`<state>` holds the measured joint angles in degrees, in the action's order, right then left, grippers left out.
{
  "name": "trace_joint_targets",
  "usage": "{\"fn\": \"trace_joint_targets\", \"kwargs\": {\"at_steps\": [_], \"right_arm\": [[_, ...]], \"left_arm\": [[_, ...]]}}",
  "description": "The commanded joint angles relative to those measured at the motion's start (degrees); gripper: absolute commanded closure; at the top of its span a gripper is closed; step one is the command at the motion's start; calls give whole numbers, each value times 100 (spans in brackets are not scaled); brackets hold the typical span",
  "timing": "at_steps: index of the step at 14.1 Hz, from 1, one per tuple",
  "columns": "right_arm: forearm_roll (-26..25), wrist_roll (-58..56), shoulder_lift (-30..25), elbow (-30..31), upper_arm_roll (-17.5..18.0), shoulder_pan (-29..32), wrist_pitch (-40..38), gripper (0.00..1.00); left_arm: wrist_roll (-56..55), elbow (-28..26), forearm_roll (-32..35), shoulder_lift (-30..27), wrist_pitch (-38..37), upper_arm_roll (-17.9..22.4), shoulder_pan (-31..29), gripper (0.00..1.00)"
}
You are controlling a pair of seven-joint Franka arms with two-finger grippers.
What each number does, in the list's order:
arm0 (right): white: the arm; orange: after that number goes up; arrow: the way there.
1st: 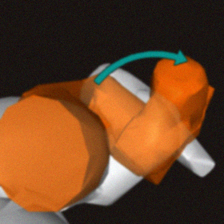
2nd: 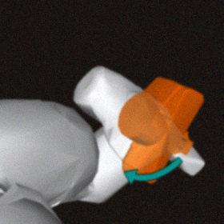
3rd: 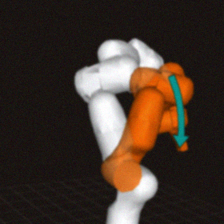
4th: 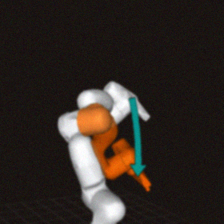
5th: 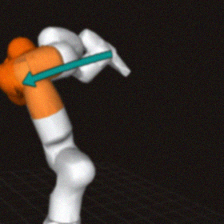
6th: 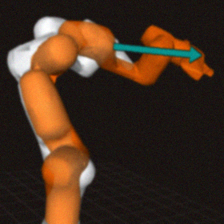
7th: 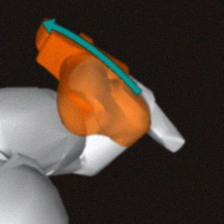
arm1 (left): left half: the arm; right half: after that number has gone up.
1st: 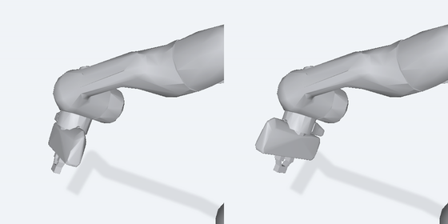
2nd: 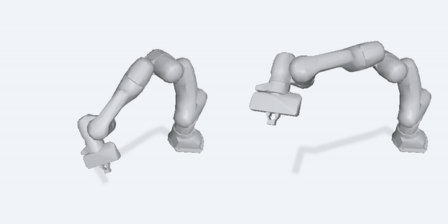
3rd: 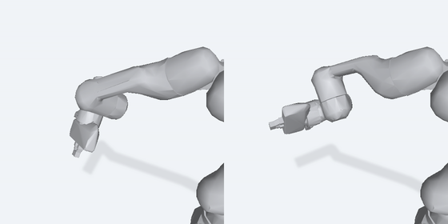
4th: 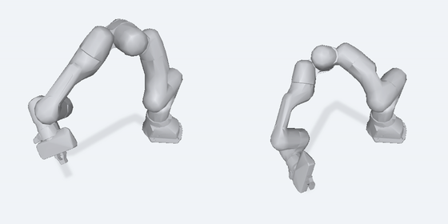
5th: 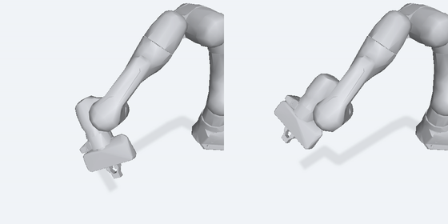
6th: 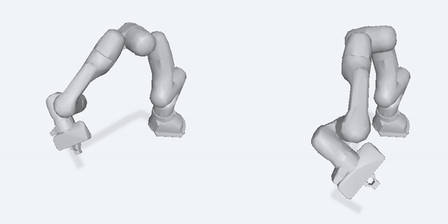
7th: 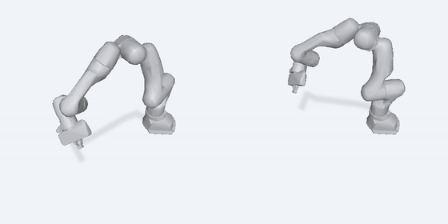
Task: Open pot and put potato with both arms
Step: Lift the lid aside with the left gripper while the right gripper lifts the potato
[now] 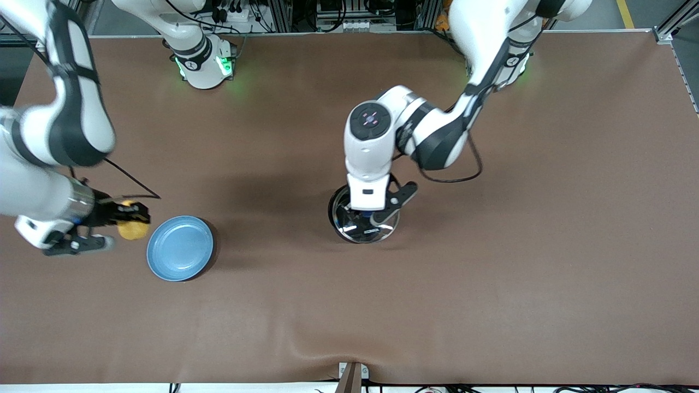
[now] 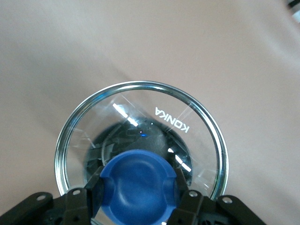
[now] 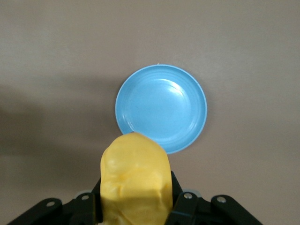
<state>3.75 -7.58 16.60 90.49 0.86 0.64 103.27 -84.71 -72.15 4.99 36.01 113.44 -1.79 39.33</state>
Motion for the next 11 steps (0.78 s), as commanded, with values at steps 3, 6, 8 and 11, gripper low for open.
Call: {"fn": "trace_joint_targets", "kwargs": {"at_steps": [3,6,8,11], "right_arm": [[47,185,-421,-408,81,-46,-737,100],[-84,1274,-377,-707,72,-791,-791,100],[-365,1819,-307,-795,72,-1406,-764,100],[-463,2935,26,-970,72,-2171,-616,100]], "left_arm": [[1147,-159,-147,-892,-822,-23,-671,100],[2289,-230,-173,-1262,-1261,-23,-1189,100],[2887,-230,-174,-1403,-1560,-23,-1567,100],[4116,-230,-182,-1517,-1929,-31,-2199,100]]}}
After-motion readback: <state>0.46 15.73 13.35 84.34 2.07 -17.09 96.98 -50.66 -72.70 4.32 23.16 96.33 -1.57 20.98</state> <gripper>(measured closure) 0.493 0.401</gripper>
